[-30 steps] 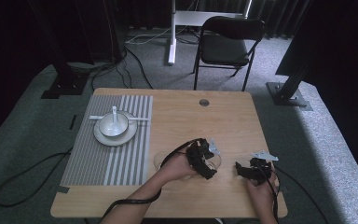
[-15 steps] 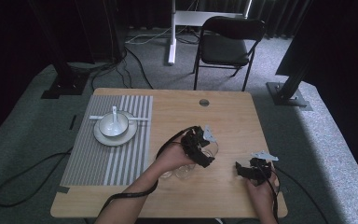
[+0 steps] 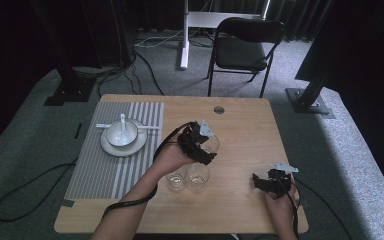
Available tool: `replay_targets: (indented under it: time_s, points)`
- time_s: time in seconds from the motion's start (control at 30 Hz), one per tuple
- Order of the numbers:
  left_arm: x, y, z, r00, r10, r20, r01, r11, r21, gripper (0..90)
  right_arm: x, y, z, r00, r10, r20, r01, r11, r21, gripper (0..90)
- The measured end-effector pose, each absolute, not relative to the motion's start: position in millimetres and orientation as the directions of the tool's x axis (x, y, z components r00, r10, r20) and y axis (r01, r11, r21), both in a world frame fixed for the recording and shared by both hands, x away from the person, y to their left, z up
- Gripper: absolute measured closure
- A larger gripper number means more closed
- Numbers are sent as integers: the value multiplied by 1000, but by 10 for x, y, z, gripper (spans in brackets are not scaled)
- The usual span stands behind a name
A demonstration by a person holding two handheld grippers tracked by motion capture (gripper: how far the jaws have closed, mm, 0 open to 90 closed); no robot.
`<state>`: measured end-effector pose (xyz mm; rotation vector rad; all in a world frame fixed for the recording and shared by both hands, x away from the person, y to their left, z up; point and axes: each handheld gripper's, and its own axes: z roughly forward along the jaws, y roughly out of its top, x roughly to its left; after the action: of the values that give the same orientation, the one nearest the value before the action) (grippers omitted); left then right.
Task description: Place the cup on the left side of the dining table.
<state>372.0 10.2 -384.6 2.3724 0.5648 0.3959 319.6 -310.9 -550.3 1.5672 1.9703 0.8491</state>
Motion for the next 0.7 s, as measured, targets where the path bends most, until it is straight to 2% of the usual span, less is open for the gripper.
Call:
replay_targets:
  time_s: [0.3, 0.7]
  points:
    - [3731, 478, -3740, 811, 570, 133, 335, -637, 694, 189, 3196, -3109, -5503, -229, 973, 10, 675, 152, 722, 118]
    - [3702, 1017, -3703, 757, 637, 146, 388, -618, 684, 189, 3196, -3108, -5503, -229, 973, 10, 675, 151, 722, 118]
